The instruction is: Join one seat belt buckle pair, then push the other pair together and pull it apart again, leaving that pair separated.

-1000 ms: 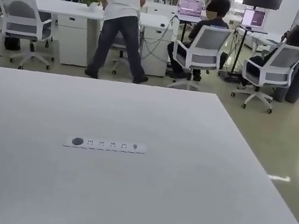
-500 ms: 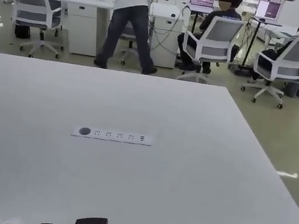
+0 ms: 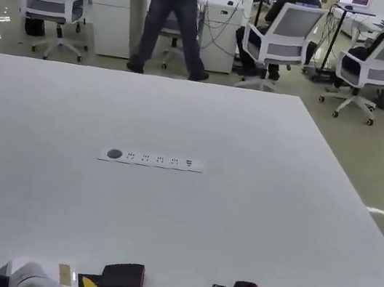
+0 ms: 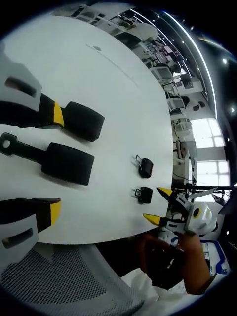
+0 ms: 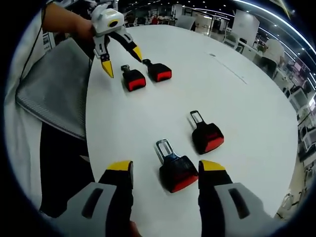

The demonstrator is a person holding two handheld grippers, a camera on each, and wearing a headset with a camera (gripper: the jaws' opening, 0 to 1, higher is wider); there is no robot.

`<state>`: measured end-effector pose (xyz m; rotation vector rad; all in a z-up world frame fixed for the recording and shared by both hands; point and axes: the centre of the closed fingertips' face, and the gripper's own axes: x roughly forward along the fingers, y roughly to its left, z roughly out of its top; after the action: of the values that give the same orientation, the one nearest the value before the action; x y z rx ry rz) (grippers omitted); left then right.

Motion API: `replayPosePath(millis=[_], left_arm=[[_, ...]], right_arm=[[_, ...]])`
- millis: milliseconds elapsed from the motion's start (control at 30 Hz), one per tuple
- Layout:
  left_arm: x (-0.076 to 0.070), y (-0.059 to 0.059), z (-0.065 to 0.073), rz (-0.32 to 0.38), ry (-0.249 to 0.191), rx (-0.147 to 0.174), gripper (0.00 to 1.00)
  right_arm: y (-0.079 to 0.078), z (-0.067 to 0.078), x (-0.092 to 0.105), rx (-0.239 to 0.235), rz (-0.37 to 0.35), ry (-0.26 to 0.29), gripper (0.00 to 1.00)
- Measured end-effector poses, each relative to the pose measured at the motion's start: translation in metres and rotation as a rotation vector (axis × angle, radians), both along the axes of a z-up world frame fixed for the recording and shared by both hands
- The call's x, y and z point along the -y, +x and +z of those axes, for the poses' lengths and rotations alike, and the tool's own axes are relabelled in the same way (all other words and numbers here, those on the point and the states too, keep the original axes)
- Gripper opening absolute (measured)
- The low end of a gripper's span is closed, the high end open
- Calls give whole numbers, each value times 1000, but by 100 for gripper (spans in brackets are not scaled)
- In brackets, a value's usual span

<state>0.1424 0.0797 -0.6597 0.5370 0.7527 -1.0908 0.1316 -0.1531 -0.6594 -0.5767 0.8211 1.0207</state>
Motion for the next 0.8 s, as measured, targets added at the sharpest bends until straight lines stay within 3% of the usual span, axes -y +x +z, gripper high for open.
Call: replayPosePath(millis=[67, 133, 333, 433, 567, 800], left_arm=[[1, 0, -5, -33, 29, 1, 54], [-3, 0, -14, -90, 88, 6, 54], [-4, 13, -16, -62, 81, 12, 48], [4, 9, -16, -116, 89, 3, 47], [10, 13, -17, -138, 84, -12, 45], [14, 7, -28, -220, 129, -29, 39]], right_arm=[[1, -3, 3, 7, 27, -28, 48], [4, -8, 7, 9, 39, -44, 48], [11, -14, 9, 2, 86, -77, 43], [10, -19, 10, -17, 133, -102, 37], [10, -22, 11, -25, 183, -125, 35], [10, -29, 14, -46, 255, -165, 34]])
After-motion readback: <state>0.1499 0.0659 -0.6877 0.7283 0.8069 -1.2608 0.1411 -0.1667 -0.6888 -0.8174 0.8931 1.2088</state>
